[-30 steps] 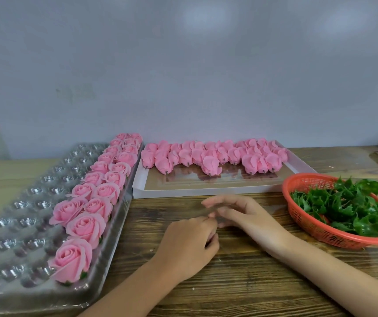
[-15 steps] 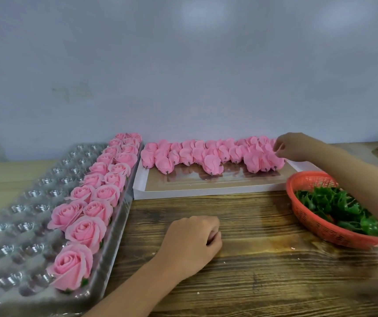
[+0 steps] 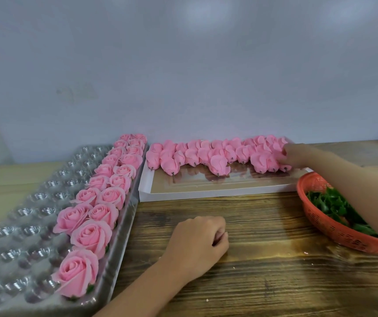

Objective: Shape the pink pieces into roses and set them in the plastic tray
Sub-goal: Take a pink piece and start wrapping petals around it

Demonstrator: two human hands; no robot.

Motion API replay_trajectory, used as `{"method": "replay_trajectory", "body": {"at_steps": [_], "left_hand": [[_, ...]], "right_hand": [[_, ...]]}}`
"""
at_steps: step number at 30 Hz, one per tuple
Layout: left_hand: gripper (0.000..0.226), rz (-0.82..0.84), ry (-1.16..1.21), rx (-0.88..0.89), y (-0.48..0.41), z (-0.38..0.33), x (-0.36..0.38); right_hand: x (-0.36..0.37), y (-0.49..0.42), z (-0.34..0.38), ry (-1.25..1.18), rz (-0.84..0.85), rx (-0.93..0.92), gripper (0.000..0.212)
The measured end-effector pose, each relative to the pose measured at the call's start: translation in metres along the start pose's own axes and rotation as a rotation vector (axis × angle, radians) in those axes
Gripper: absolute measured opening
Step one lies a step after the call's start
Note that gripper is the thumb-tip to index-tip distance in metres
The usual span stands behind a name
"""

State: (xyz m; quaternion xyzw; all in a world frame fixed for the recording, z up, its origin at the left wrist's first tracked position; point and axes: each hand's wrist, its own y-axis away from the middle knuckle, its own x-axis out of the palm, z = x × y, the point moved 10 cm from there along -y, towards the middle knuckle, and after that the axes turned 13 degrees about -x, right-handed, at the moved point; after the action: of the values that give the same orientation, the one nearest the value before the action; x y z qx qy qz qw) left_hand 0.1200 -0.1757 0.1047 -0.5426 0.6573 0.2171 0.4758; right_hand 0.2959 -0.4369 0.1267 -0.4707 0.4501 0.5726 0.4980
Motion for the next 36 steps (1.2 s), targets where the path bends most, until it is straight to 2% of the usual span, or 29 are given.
{"method": "replay_trajectory", "body": {"at_steps": [2,7,11,13,15,17,20,23,26,28,32,36], "left_hand": [[0.026,-0.005,0.006,0.001,0.000,0.001,0.000],[0.026,0.003,0.047,-0.020,-0.002,0.005,0.001],[0.025,0.001,0.047,-0.023,-0.003,0.005,0.000],[0.024,-0.002,0.043,-0.020,-0.003,0.005,0.000],[0.024,-0.007,0.045,-0.020,-0.003,0.004,0.000],[0.026,-0.001,0.049,-0.022,-0.003,0.004,0.000],[0.028,0.014,0.047,-0.033,-0.002,0.005,0.002],[0.029,0.020,0.059,-0.060,-0.002,0.008,0.002],[0.025,0.033,0.139,-0.137,-0.004,0.015,0.002],[0.021,0.045,0.215,-0.185,-0.005,0.019,0.002],[0.022,0.038,0.421,-0.261,-0.008,0.028,0.000],[0.020,0.034,0.507,-0.297,-0.009,0.034,0.000]], "right_hand": [[0.001,0.001,0.001,-0.045,-0.011,0.017,0.046],[0.001,0.005,-0.010,-0.209,-0.019,0.154,0.024],[-0.026,0.012,-0.019,-0.301,-0.221,0.221,0.015],[-0.039,0.017,-0.021,-0.361,-0.326,0.229,0.032],[-0.051,0.025,-0.010,-0.418,-0.409,0.177,0.046],[-0.061,0.036,0.015,-0.514,-0.488,0.057,0.051],[-0.067,0.063,0.067,-0.713,-0.567,-0.135,0.046],[-0.052,0.096,0.127,-0.875,-0.540,-0.324,0.034],[-0.012,0.130,0.177,-1.004,-0.398,-0.479,0.029],[0.013,0.147,0.190,-1.081,-0.383,-0.519,0.029],[0.030,0.153,0.171,-1.281,-0.579,-0.472,0.028],[0.029,0.153,0.167,-1.266,-0.598,-0.532,0.022]]}}
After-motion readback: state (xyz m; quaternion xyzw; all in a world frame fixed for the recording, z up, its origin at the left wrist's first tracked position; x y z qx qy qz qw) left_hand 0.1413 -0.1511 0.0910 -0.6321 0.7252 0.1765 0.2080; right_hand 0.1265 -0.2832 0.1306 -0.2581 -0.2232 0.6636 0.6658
